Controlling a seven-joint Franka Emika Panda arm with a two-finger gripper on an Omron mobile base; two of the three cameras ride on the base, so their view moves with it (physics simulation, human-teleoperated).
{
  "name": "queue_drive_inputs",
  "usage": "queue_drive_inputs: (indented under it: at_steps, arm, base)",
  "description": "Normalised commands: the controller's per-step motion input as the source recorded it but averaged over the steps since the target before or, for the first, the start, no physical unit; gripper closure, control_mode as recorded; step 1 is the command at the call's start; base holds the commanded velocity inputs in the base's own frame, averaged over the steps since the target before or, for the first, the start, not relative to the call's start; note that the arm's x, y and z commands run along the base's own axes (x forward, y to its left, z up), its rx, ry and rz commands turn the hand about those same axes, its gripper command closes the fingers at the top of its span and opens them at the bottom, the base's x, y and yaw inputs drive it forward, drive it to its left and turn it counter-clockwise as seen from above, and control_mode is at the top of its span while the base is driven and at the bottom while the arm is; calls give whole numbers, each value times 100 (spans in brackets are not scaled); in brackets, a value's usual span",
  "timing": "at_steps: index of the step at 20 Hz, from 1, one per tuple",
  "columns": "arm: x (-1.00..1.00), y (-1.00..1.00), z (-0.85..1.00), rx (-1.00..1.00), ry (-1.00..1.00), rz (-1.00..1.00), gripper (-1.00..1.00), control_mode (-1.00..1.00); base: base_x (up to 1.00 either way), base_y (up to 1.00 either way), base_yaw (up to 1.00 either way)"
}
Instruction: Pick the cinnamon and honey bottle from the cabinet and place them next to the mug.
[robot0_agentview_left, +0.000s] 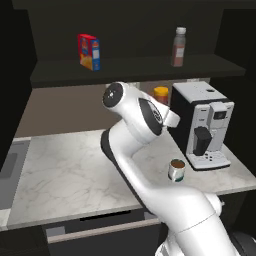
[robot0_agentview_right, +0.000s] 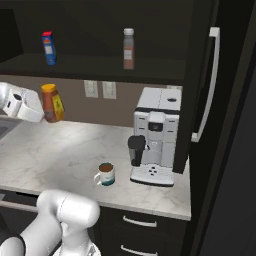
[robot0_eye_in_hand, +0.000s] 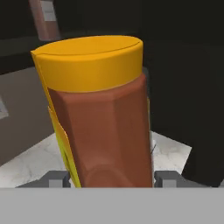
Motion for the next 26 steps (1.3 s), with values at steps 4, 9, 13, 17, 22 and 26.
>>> queue_drive_inputs:
  at_steps: [4, 9, 13, 17, 22, 26]
  arm:
    - [0, -9, -63, 9, 2, -22, 100, -100]
    - [1, -9, -73, 9, 0, -12, 100, -100]
    - [0, -15, -81, 9, 0, -10, 100, -100]
    - [0, -12, -72, 4, 0, -9, 100, -100]
    - [2, -9, -60, 0, 1, -8, 100, -100]
    - [6, -2, -54, 0, 7, -9, 100, -100]
  base:
    - [0, 0, 0]
    - [0, 0, 0]
    - [0, 0, 0]
    - [0, 0, 0]
    - [0, 0, 0]
    - [0, 0, 0]
